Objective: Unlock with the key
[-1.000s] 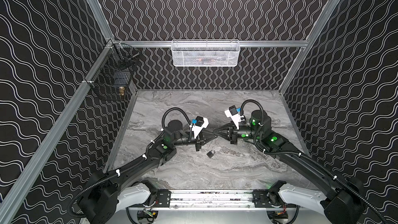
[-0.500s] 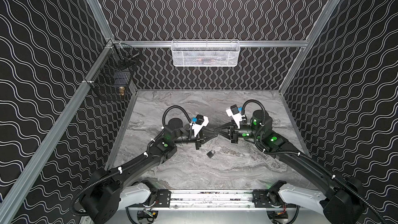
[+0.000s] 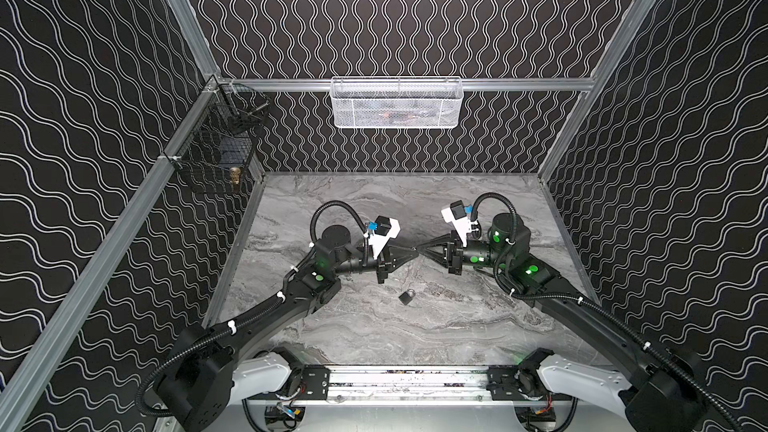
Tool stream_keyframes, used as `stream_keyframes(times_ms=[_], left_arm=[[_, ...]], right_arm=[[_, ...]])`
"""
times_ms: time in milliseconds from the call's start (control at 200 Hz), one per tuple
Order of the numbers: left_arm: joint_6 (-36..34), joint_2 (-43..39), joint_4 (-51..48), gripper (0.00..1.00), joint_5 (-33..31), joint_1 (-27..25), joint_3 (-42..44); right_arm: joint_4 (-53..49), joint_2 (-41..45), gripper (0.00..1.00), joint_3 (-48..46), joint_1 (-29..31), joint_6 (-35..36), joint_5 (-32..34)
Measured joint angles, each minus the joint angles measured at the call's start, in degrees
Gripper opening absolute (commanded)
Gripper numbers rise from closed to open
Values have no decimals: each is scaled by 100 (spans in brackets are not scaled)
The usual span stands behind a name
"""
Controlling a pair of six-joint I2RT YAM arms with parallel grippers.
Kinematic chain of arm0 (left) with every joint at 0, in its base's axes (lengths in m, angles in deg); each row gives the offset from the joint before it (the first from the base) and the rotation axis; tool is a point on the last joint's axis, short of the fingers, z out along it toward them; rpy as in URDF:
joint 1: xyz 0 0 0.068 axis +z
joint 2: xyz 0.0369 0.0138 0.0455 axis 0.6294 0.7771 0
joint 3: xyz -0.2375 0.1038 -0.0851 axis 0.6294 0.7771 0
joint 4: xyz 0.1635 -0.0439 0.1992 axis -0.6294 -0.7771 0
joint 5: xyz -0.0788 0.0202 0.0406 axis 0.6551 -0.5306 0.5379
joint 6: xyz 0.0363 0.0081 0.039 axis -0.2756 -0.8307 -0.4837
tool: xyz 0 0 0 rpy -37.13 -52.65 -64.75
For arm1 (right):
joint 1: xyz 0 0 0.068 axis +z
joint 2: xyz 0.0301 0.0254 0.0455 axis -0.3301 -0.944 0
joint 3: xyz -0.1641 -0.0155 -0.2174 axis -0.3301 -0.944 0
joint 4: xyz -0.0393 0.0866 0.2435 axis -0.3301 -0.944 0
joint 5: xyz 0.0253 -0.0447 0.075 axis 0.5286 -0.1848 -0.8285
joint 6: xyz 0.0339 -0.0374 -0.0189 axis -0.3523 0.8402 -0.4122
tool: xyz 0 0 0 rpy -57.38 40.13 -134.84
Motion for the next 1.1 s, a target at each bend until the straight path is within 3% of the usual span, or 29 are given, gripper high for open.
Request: stream_keyframes(times_ms=[100,375,530,626,1101], left_arm=[[-125,-2,-11,0,4,0,-79],[-356,48,-227,0,98,0,-275],[-396,70,-315,0,142,0,-319],[-409,90,-420,0,138,0,-356],[-435,116,-581,0,162,-9,-363]], right_arm=[[-22,92,46,-7,0,-114,0],[-20,2,44,59,0,-157,-50],[-7,-109,38,120,0,-146,-151],[17,-173,28,155,0,-164,-219],[-59,-57,9,186,-11,-160,-131]])
